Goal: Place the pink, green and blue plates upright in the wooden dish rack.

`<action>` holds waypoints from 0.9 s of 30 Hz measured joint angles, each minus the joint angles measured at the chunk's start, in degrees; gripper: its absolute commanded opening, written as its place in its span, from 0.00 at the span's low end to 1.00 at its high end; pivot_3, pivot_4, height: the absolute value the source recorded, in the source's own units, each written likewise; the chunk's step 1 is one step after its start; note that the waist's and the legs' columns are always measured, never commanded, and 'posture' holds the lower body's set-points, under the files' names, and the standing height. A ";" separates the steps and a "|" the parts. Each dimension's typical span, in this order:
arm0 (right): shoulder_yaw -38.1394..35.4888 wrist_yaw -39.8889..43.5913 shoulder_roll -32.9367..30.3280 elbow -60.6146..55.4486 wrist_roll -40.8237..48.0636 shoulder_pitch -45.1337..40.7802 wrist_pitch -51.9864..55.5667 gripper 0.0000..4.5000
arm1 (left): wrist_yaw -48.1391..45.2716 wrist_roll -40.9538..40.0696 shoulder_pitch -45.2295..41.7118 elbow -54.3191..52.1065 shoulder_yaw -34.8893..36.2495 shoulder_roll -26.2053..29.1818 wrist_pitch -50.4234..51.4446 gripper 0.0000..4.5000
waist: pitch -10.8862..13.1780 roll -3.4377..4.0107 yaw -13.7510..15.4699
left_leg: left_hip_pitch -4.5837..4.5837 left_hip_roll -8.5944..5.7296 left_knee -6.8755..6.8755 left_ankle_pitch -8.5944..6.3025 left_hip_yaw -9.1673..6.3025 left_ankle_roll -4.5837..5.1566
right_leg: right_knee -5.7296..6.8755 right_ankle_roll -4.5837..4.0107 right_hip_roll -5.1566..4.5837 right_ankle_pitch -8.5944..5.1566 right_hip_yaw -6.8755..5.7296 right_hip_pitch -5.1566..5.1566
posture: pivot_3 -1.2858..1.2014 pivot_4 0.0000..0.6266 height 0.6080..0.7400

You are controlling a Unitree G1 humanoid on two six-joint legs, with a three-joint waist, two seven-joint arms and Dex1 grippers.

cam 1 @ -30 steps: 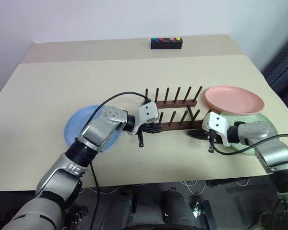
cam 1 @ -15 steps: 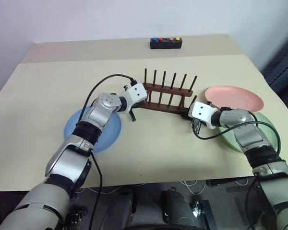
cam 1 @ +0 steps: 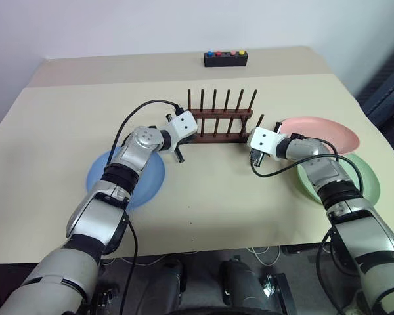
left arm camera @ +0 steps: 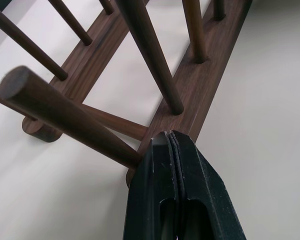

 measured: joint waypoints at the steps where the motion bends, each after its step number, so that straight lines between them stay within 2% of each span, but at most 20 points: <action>1: 0.00 -0.84 0.00 0.67 -0.33 -0.41 -0.11 0.01 | 0.05 0.19 -0.39 0.79 0.08 -0.10 -0.39 0.00 | 0.00 0.00 -0.15 | 0.00 0.00 0.00 0.00 0.00 0.00 | 0.00 0.00 0.00 0.00 0.00 0.00 | 0.52 0.24 1.00; 13: 0.48 -10.22 2.38 5.05 -4.77 -2.95 -2.37 0.01 | -0.08 1.40 -2.34 5.52 1.33 -1.24 -3.52 0.00 | 0.00 0.00 -0.44 | -0.01 -0.02 -0.06 0.01 0.01 -0.02 | 0.03 0.00 0.00 0.00 0.02 -0.07 | 0.52 0.24 1.00; 15: 0.44 -10.15 2.11 4.84 -4.78 -2.88 -2.71 0.01 | -2.38 0.16 -2.22 5.00 2.58 -1.35 -2.60 0.00 | 0.00 0.00 -0.48 | -0.02 -0.02 -0.06 0.01 0.01 -0.02 | 0.03 0.00 0.00 0.00 0.02 -0.08 | 0.52 0.24 1.00; 18: -0.66 -7.10 0.87 0.96 -2.59 -1.11 -2.92 0.01 | -10.37 -6.63 1.14 -3.33 6.54 -1.28 3.26 0.00 | 0.00 0.00 -0.60 | -0.04 0.00 -0.08 0.01 0.00 -0.02 | 0.05 0.02 -0.01 -0.01 0.03 -0.10 | 0.52 0.24 1.00; 20: -2.25 -2.71 -0.50 -3.82 0.99 1.62 -1.65 0.01 | -17.59 -12.42 6.97 -15.47 7.53 0.05 9.61 0.00 | -0.01 0.02 -0.80 | -0.04 0.01 -0.13 0.01 0.01 -0.01 | 0.01 0.02 -0.01 -0.01 0.05 -0.10 | 0.52 0.24 1.00; 23: -4.75 2.50 -2.71 -9.16 5.58 5.64 2.04 0.01 | -23.38 -19.17 14.13 -28.24 8.12 2.55 19.96 0.00 | 0.00 0.03 -0.79 | -0.04 0.03 -0.12 0.01 0.00 -0.01 | 0.01 0.02 0.00 -0.01 0.06 -0.11 | 0.52 0.24 1.00; 25: -7.40 6.71 -3.49 -13.68 10.77 7.93 7.65 0.13 | -24.70 -23.67 16.21 -34.00 9.29 4.09 27.55 0.00 | 0.00 0.03 -0.67 | -0.04 0.05 -0.04 0.01 -0.01 -0.01 | 0.07 0.02 0.01 -0.01 0.06 -0.10 | 0.52 0.24 1.00; 27: -10.27 10.36 -3.90 -18.95 16.29 8.97 14.28 0.32 | -24.47 -27.68 16.26 -38.13 11.69 5.17 33.95 0.12 | 0.00 0.03 -0.59 | -0.03 0.05 0.04 0.01 -0.02 -0.01 | 0.11 0.01 0.01 -0.01 0.06 -0.07 | 0.52 0.24 1.00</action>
